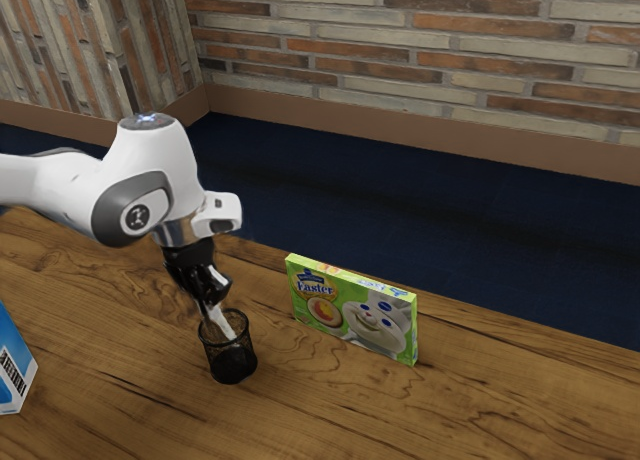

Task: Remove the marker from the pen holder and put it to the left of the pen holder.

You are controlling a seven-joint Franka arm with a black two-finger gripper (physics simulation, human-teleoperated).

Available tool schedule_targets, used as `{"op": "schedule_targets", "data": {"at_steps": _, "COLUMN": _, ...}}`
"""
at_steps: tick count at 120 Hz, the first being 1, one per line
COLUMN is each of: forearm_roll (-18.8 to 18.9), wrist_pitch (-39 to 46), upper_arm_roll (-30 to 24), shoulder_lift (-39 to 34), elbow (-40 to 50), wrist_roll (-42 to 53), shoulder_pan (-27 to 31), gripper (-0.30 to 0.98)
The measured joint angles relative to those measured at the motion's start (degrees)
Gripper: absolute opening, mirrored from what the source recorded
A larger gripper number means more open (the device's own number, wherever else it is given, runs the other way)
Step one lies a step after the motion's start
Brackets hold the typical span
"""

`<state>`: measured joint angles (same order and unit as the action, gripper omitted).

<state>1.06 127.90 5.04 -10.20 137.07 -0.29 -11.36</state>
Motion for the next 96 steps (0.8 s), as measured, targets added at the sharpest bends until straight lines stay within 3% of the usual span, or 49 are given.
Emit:
{"op": "schedule_targets", "data": {"at_steps": 20, "forearm_roll": 2.5, "wrist_pitch": -3.3, "upper_arm_roll": 0.2, "shoulder_lift": -7.6, "elbow": -0.1, "wrist_roll": -0.7, "shoulder_pan": 2.2, "gripper": -0.09}}
{"op": "schedule_targets", "data": {"at_steps": 38, "forearm_roll": 3.6, "wrist_pitch": -6.3, "upper_arm_roll": 0.2, "shoulder_lift": -8.9, "elbow": -0.2, "wrist_roll": -0.9, "shoulder_pan": 9.1, "gripper": -0.09}}
{"op": "schedule_targets", "data": {"at_steps": 54, "forearm_roll": 4.5, "wrist_pitch": -10.2, "upper_arm_roll": 0.5, "shoulder_lift": -5.4, "elbow": 0.3, "wrist_roll": -0.7, "shoulder_pan": 11.4, "gripper": -0.10}}
{"op": "schedule_targets", "data": {"at_steps": 76, "forearm_roll": 5.5, "wrist_pitch": -22.5, "upper_arm_roll": 3.7, "shoulder_lift": -3.3, "elbow": -1.5, "wrist_roll": -0.4, "shoulder_pan": 11.6, "gripper": -0.10}}
{"op": "schedule_targets", "data": {"at_steps": 96, "forearm_roll": 5.6, "wrist_pitch": -31.8, "upper_arm_roll": 4.8, "shoulder_lift": 8.1, "elbow": -9.6, "wrist_roll": -0.7, "shoulder_pan": 10.8, "gripper": -0.10}}
